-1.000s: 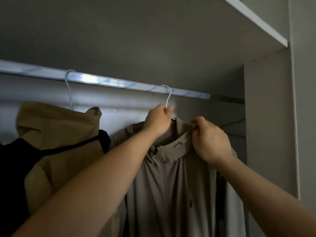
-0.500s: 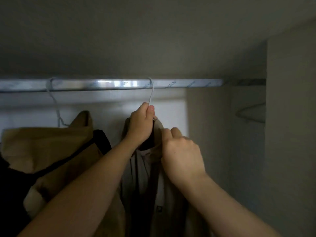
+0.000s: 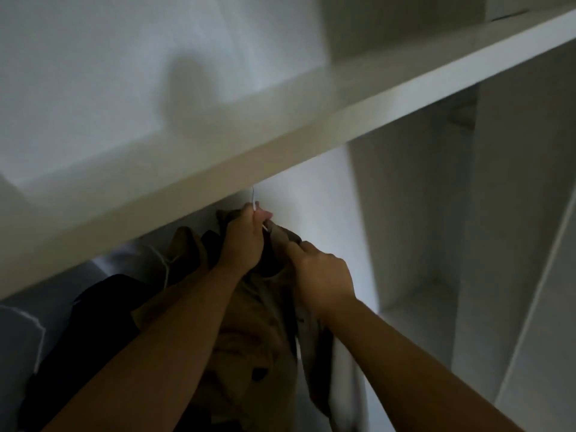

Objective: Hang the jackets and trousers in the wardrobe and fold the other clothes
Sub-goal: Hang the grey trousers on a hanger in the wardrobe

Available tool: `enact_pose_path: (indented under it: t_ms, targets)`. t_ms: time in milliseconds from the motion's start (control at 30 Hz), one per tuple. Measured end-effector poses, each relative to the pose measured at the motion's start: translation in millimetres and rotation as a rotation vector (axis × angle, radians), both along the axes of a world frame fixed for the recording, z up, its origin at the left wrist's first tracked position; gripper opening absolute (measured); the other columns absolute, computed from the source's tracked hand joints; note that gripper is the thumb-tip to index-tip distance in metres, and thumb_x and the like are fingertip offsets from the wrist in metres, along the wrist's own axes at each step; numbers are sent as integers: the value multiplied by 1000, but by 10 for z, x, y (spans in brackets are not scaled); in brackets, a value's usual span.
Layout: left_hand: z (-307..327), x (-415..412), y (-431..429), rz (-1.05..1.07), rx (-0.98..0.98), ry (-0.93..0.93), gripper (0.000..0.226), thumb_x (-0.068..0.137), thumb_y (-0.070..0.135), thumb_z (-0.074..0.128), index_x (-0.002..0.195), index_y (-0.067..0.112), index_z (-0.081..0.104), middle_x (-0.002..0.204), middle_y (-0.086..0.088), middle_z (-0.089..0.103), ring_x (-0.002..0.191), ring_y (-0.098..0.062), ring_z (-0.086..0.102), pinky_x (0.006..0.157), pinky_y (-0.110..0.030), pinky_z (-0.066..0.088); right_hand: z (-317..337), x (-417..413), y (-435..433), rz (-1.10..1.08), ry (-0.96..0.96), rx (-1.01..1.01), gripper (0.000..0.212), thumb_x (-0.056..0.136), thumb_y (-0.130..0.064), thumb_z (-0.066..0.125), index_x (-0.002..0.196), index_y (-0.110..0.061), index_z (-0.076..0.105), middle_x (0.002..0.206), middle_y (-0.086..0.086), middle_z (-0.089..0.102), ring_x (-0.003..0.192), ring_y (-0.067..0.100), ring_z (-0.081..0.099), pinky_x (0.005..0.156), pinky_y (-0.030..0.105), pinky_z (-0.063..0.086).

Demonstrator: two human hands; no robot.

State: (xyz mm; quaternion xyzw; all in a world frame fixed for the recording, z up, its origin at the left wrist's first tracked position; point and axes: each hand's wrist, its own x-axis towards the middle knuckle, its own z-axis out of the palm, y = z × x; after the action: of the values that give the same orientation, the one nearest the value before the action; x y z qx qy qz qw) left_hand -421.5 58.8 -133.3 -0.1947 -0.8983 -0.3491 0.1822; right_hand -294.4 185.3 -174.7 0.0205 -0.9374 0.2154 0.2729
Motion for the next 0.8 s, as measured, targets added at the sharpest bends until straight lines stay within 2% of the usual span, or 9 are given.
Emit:
enact_pose_path:
  t_ms: [67, 133, 200, 300, 400, 467, 567, 733, 800]
  targets:
    - [71, 103, -83, 41, 12, -58, 41, 111, 28, 31, 118, 9, 66, 117, -6, 69, 107, -18, 64, 82, -2, 36, 105, 69, -33, 42, -35, 32, 28, 101, -28, 50, 130, -24, 52, 107, 1, 63, 72, 18, 52, 65, 28, 35]
    - [163, 285, -127, 103, 16, -160, 39, 111, 27, 31, 123, 4, 61, 126, -12, 67, 117, -28, 62, 92, -19, 40, 188, 179, -114, 79, -88, 33, 32, 103, -31, 48, 134, -23, 50, 110, 3, 64, 80, 20, 60, 68, 28, 42]
    - [280, 443, -69, 211, 33, -244, 37, 111, 25, 32, 126, 1, 56, 127, -19, 64, 118, -34, 60, 98, -34, 44, 271, 268, -165, 91, -188, -6, 35, 105, -33, 47, 139, -24, 49, 114, 2, 64, 95, 22, 65, 76, 28, 44]
    - [442, 849, 112, 350, 77, -337, 36, 105, 13, 38, 134, -6, 48, 132, -28, 57, 120, -41, 57, 101, -45, 48, 467, 505, -102, 67, -410, -194, 36, 104, -38, 46, 136, -22, 53, 121, 0, 62, 112, 23, 62, 87, 30, 46]
    - [549, 1370, 377, 382, 129, -403, 40, 99, 22, 48, 132, -1, 50, 131, -25, 57, 119, -42, 56, 102, -49, 47, 757, 939, 157, -122, -396, -412, 35, 102, -41, 48, 131, -22, 57, 120, 2, 64, 110, 26, 62, 85, 34, 49]
    - [564, 1792, 628, 225, 219, -568, 43, 99, 25, 50, 135, 2, 49, 134, -22, 55, 122, -40, 55, 104, -50, 47, 917, 1301, 356, -269, -357, -532, 30, 102, -39, 47, 120, -19, 61, 114, 7, 68, 100, 30, 65, 85, 38, 55]
    - [625, 2418, 1026, -6, 352, -776, 49, 100, 26, 53, 146, 9, 43, 141, -14, 53, 126, -34, 53, 105, -43, 46, 1076, 1915, 663, -472, -297, -606, 27, 101, -36, 45, 94, -17, 62, 89, 7, 67, 82, 31, 64, 72, 38, 56]
    - [850, 3411, 1526, -268, 336, -726, 51, 101, 27, 54, 149, 15, 43, 149, -4, 49, 131, -23, 50, 89, -18, 36, 1331, 3113, 1079, -737, -197, -664, 29, 98, -38, 50, 82, -18, 63, 83, 5, 69, 83, 31, 65, 75, 38, 55]
    - [924, 3889, 1737, -419, 340, -752, 50, 102, 27, 53, 150, 17, 41, 147, 2, 49, 126, -16, 49, 86, -14, 35, 1393, 3630, 1249, -811, -150, -693, 32, 97, -39, 52, 80, -17, 65, 81, 2, 70, 83, 30, 66, 76, 39, 56]
